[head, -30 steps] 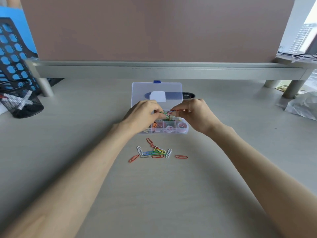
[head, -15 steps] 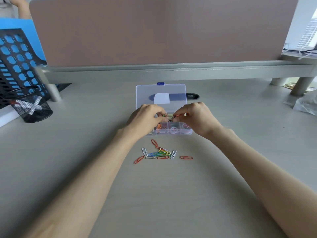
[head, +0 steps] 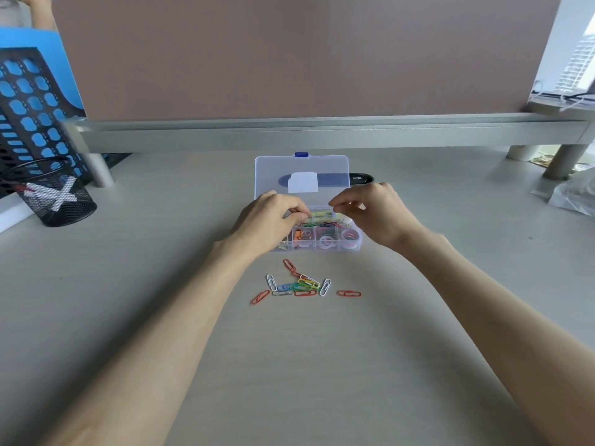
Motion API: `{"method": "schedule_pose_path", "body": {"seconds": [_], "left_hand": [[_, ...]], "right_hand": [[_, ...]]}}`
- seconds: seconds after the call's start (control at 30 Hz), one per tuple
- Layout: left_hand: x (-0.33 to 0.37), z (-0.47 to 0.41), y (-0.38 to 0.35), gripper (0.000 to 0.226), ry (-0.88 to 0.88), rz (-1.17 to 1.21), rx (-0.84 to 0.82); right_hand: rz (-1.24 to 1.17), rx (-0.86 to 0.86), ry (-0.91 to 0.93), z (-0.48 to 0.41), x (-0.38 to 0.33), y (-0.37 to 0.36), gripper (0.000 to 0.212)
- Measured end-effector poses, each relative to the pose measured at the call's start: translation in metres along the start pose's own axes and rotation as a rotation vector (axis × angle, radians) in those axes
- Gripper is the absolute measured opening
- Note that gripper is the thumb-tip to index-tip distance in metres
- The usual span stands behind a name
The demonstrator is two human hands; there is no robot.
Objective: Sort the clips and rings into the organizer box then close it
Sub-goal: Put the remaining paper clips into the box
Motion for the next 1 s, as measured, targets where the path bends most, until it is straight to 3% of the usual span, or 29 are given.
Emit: {"method": "schedule_pose_path", "body": {"seconds": [0.17,0.27,0.5,0.73,0.87,1.0], "left_hand": [[-0.003,-0.001,0.002,0.038,-0.090,-0.047,-0.049],[-0.003,0.000,0.001,0.050,-0.092,-0.112,-0.096],[0.005,0.002,0.006,0.049,-0.143,-0.318,-0.089],[0.001,0.010,0.018,0.047,-0.120,-0.061,0.015],[0.012,0.038,0.020,0.038,-0.135,0.065,0.022],[0.008,0.072,0.015,0.022,-0.144,0.111,-0.040]], "right_hand": [[0.128,-0.141,0.009,-0.001,0.001,-0.002,0.049],[0.182,-0.242,-0.027,0.000,0.006,-0.007,0.055],[0.269,-0.174,-0.025,-0.001,0.008,-0.001,0.055],[0.170,-0.080,0.062,0.004,-0.014,0.003,0.044],[0.057,-0.148,0.130,0.018,-0.038,0.002,0.027],[-0.024,-0.228,0.113,0.040,-0.051,0.004,0.024]]}}
Point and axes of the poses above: each hand's wrist, its own z-axis away from the middle knuckle, its own y-axis out of the back of the hand, x = y × z, the point moved 3 cm from there along -z, towards the middle knuckle, and after that the axes turned 15 degrees about -x, right-handed, at the moved point
